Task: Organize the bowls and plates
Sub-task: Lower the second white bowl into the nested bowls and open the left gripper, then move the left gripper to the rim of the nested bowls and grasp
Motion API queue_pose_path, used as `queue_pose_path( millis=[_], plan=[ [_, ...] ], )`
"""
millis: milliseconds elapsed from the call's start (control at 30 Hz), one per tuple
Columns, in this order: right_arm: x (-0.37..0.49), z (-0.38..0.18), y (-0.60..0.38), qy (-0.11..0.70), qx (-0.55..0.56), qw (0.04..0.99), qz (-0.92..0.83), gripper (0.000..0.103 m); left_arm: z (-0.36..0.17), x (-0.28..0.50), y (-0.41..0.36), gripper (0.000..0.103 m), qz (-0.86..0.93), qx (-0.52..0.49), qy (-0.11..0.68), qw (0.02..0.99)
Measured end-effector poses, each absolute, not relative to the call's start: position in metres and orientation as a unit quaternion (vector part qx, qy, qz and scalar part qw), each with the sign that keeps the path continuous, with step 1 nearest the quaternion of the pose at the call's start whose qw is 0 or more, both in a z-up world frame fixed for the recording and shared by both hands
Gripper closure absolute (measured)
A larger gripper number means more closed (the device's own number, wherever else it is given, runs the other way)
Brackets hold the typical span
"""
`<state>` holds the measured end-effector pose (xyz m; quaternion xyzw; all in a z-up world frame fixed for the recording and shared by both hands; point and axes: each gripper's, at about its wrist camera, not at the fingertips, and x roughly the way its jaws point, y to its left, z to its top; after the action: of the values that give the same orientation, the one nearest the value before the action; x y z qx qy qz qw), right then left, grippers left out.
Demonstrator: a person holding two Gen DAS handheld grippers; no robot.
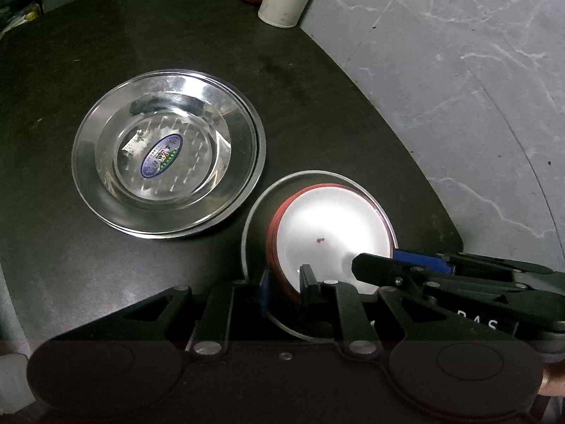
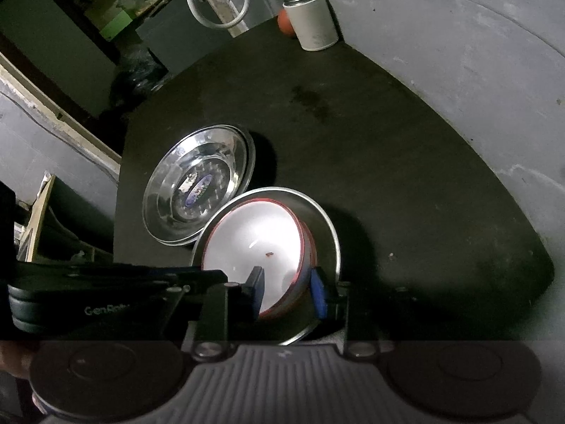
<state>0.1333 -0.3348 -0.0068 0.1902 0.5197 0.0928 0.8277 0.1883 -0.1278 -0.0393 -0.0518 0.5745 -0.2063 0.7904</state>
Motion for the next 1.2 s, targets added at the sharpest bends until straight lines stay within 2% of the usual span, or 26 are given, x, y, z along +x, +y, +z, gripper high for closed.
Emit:
queue_pose_path(
  millis=[133, 200, 367, 433, 533, 667, 733, 900, 1200],
  plan=[
    [0.132, -0.006, -0.336, 0.519, 0.193, 0.828, 0.087, 0.069, -0.037, 0.186, -0.127, 0.084, -0.204, -0.053, 0.569, 0.795],
    [0.131, -0.006, -0.337, 0.516, 0.194, 0.830, 0.087, 0.065, -0.033, 0.184, -0.124, 0.082, -0.204, -0.056, 0.561, 0.800],
    [0.126, 0.003, -0.336, 0.497, 0.189, 0.843, 0.083, 0.045, -0.020, 0.181, -0.108, 0.049, -0.198, -0.080, 0.535, 0.818],
    [0.124, 0.006, -0.337, 0.489, 0.189, 0.848, 0.078, 0.041, -0.015, 0.179, -0.101, 0.042, -0.191, -0.091, 0.524, 0.825],
    [0.120, 0.010, -0.341, 0.477, 0.196, 0.854, 0.069, 0.033, -0.013, 0.177, -0.088, 0.025, -0.175, -0.110, 0.512, 0.834],
    [0.112, 0.014, -0.348, 0.464, 0.205, 0.860, 0.050, 0.014, -0.014, 0.176, -0.073, 0.007, -0.141, -0.131, 0.503, 0.842],
    [0.109, 0.014, -0.351, 0.461, 0.209, 0.862, 0.036, 0.010, -0.017, 0.177, -0.068, 0.002, -0.122, -0.133, 0.503, 0.845],
    [0.104, 0.007, -0.362, 0.472, 0.215, 0.855, -0.018, 0.002, -0.031, 0.177, -0.059, 0.001, -0.099, -0.120, 0.527, 0.835],
    [0.099, -0.014, -0.377, 0.510, 0.226, 0.827, -0.070, 0.001, -0.047, 0.176, -0.063, 0.001, -0.084, -0.085, 0.566, 0.816]
  ],
)
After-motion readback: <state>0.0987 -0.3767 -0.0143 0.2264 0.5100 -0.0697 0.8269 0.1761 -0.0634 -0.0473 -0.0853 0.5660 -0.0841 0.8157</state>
